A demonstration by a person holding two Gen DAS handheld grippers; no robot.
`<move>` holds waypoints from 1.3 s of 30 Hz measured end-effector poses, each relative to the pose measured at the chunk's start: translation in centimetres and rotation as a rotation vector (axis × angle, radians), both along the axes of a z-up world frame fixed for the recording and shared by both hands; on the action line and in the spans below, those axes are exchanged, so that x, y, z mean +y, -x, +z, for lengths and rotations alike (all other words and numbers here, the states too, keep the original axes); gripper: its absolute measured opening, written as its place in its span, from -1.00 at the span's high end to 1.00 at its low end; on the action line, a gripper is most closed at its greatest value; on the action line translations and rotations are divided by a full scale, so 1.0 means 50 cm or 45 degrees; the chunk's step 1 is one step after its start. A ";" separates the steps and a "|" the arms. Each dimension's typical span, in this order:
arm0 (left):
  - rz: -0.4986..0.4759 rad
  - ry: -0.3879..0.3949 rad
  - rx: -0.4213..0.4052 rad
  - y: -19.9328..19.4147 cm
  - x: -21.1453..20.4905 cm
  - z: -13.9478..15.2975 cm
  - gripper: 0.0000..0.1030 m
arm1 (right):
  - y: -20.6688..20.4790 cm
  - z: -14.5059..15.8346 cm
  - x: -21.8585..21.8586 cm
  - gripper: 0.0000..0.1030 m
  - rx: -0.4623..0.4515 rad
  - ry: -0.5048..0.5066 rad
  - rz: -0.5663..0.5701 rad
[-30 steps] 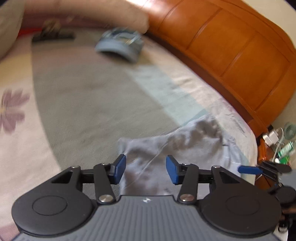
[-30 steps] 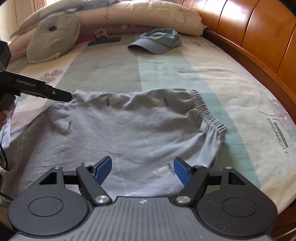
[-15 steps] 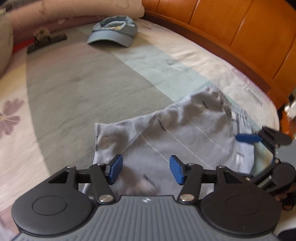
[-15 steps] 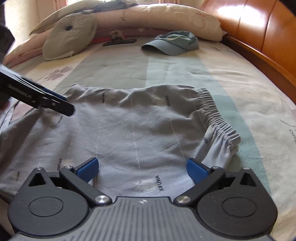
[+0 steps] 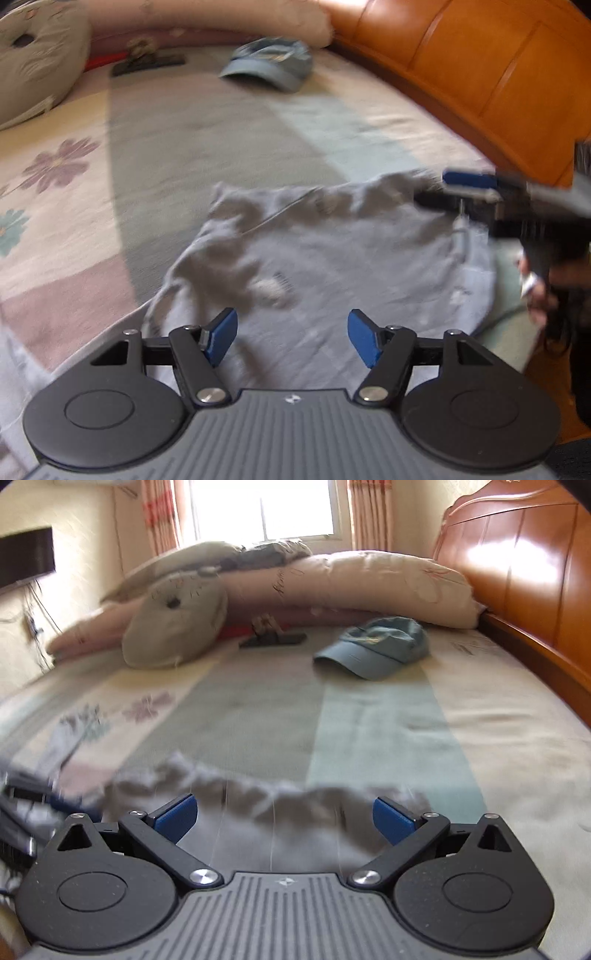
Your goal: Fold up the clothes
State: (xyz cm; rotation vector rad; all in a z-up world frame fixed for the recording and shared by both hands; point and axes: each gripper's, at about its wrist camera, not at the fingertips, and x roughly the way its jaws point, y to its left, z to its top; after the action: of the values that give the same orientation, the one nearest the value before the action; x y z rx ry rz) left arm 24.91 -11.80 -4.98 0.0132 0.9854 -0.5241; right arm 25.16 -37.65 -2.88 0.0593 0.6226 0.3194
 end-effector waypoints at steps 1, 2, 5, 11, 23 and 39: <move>0.021 -0.006 0.012 -0.001 0.005 -0.006 -0.29 | -0.026 -0.012 -0.003 -1.00 0.021 -0.033 0.011; 0.040 0.001 0.019 -0.003 0.012 -0.011 -0.29 | -0.051 -0.025 -0.006 -1.00 0.045 -0.065 0.020; 0.084 0.039 0.011 -0.003 0.031 -0.016 -0.31 | -0.111 -0.090 -0.018 -0.96 0.146 -0.026 -0.043; 0.089 0.000 -0.041 0.020 0.037 0.010 -0.27 | -0.079 -0.039 -0.006 -0.94 0.116 0.005 -0.057; 0.051 0.135 -0.020 0.027 0.062 0.006 -0.34 | 0.016 -0.061 0.041 -1.00 0.275 0.073 -0.058; 0.418 0.142 -0.064 0.038 0.391 0.070 -0.38 | 0.094 -0.060 0.151 -1.00 0.350 0.082 -0.132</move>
State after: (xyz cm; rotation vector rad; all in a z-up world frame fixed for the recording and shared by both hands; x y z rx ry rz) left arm 22.99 7.77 -1.48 -0.2309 0.8857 -0.2744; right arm 20.48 -30.10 -5.89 0.0744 0.8988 0.1918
